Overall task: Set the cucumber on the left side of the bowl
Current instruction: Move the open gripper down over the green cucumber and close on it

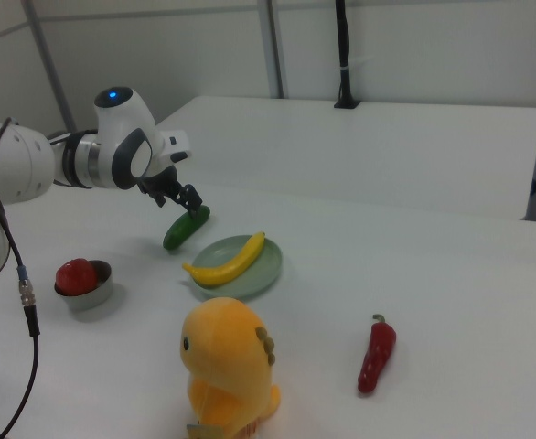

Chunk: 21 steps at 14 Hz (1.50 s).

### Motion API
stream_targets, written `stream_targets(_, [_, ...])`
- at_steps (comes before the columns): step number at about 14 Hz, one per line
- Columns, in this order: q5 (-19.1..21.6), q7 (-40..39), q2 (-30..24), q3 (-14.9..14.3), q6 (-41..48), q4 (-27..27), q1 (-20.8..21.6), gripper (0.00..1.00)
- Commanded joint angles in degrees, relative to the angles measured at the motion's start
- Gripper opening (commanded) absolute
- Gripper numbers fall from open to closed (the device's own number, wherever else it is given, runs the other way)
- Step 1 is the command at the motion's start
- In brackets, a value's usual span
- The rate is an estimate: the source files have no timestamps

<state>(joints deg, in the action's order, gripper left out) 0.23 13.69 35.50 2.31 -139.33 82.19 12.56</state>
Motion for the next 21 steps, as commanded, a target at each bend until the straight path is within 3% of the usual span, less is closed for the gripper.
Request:
stream_targets(1, [-1.19, 2.31, 2.82, -1.00, -2.70, -2.90, 0.89, 1.00])
stream_targets(8, [-2.95, 2.39, 7.65, -0.91, -3.23, -7.03, 0.80, 1.00])
stream_targets(18, [-5.59, 2.22, 11.87, -0.29, -6.30, -8.44, 0.89, 1.00])
stream_targets(19, [-5.68, 2.22, 12.14, -0.29, -6.30, -8.45, 0.97, 0.95])
stream_targets(20, [-6.63, 2.13, 12.31, -0.21, -6.30, -8.45, 1.06, 0.81])
stream_targets(21, [-8.04, 2.39, 12.40, 0.06, -6.30, -8.36, 1.06, 0.60])
